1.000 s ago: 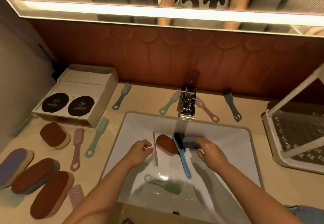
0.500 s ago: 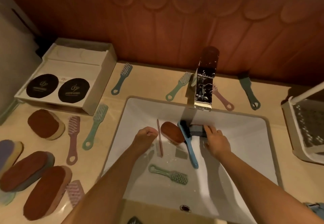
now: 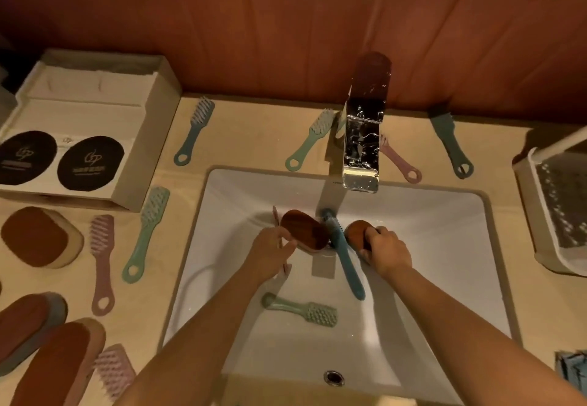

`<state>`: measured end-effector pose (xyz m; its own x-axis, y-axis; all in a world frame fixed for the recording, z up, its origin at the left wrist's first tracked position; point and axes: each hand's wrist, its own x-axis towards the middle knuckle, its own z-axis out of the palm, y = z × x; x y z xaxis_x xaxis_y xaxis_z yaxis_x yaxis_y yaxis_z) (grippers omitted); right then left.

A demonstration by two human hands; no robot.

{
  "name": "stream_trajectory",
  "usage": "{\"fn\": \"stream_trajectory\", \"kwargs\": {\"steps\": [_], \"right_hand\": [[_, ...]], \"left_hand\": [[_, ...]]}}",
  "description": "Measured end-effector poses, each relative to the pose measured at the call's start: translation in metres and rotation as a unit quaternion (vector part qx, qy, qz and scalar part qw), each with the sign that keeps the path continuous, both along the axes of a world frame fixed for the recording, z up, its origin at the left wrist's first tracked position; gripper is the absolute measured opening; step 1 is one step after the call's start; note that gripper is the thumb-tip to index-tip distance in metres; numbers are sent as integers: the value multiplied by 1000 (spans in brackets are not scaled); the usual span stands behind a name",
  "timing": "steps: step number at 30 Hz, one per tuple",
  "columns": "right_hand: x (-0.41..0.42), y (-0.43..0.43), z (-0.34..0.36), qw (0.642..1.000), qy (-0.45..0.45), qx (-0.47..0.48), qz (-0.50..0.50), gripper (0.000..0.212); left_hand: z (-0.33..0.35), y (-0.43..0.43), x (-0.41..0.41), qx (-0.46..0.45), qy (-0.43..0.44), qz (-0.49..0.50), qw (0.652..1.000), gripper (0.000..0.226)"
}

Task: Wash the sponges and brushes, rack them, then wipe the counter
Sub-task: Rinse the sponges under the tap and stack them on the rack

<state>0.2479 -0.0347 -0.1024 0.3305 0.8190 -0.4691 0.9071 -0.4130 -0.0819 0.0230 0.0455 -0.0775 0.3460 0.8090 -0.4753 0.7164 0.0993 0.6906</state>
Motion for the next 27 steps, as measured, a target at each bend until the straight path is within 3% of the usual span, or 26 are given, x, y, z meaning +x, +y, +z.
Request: {"fn": "stream_trajectory", "kwargs": {"steps": [3,6,10,13,22,27], "right_hand": [[1,-1,-1,1000,15,-11,-13,42],[-2,-4,-2,999,21,-21,-32,44],[-2,-10,-6,997,41,-22,-61,37],[-1,-14,-10,997,44,-11,-67,31],[3,-13,-16,997,43,3,-71,28],[4,-11,-15,996,45,-3,-80,25]], "left_hand": [[-7,6,10,119,113,-125,979,41],[-8,12,23,210,157,-223,939,60],[-12,23,41,206,266,-354,873,81],[-19,30,48,189,330,-383,842,89],[-33,22,37,198,262,-333,884,64],[-21,17,31,142,190,-282,930,63]]}}
